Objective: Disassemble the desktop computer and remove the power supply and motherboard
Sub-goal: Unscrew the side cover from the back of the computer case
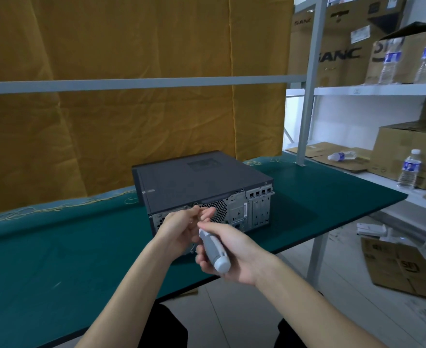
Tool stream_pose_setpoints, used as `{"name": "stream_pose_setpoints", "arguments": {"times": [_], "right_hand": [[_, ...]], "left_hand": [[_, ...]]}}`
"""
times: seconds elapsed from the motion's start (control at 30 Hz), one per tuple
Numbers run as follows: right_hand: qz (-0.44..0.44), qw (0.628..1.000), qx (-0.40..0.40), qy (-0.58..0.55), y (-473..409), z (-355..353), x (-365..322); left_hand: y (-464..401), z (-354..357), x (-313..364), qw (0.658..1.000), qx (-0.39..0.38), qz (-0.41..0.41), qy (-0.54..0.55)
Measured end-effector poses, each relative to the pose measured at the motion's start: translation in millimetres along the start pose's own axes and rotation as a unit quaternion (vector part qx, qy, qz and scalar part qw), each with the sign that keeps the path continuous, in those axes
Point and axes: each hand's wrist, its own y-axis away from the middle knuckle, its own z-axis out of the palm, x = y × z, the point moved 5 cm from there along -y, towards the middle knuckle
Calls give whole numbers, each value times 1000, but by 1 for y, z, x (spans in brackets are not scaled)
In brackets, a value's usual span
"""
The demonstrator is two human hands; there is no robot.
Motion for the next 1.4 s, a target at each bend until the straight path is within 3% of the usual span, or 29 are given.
{"name": "stream_pose_setpoints", "arguments": {"times": [0.03,0.1,0.23,0.3,0.37,0.43,0.53,0.63,0.7,0.8,0.87,0.93,1.0,1.03,1.1,1.2,1.27,1.33,1.4], "right_hand": [[25,998,-35,-46,3,3,2],[18,999,-40,-18,1,1,3],[-69,974,73,204,-6,-8,-5],[-73,964,102,235,-9,-12,-6],[-58,973,98,199,-8,-16,-3],[-20,995,45,81,-6,-16,1],[26,996,-25,-79,1,-12,1],[-36,998,26,51,-2,-12,-6],[-80,976,86,181,-4,-10,-8],[-109,949,130,267,-7,-9,-6],[-85,968,106,211,-5,-9,-2],[-11,999,13,42,-1,-6,3],[16,997,-40,-68,5,-4,1],[4,998,-27,-50,4,-7,0],[-62,992,59,94,1,-15,-7],[-124,941,167,266,-3,-19,-15],[-127,925,195,301,-5,-21,-13],[-91,961,139,223,-5,-19,-6],[-4,999,25,30,0,-13,1]], "left_hand": [[1,0,-2,1000,-10,-9,7],[3,0,-4,999,-27,-16,13],[-2,-12,2,991,38,40,-121],[-4,-13,5,984,58,67,-153],[-2,-9,5,990,49,58,-119],[-1,-5,5,995,36,48,-81],[0,-2,1,999,8,42,-34],[-1,-5,-2,999,28,44,-8],[-5,-11,-1,996,77,51,14],[-9,-10,-3,991,109,40,72],[-11,-5,-5,987,113,33,109],[-14,-1,-8,985,111,16,130],[-17,-1,-8,983,97,-7,156],[-18,-1,-8,983,86,-22,162],[-17,1,-8,980,79,-40,178],[-17,6,-9,972,85,-36,218],[-18,10,-10,967,90,-31,235],[-21,10,-10,965,104,-30,238],[-23,9,-10,965,107,-38,237]]}}
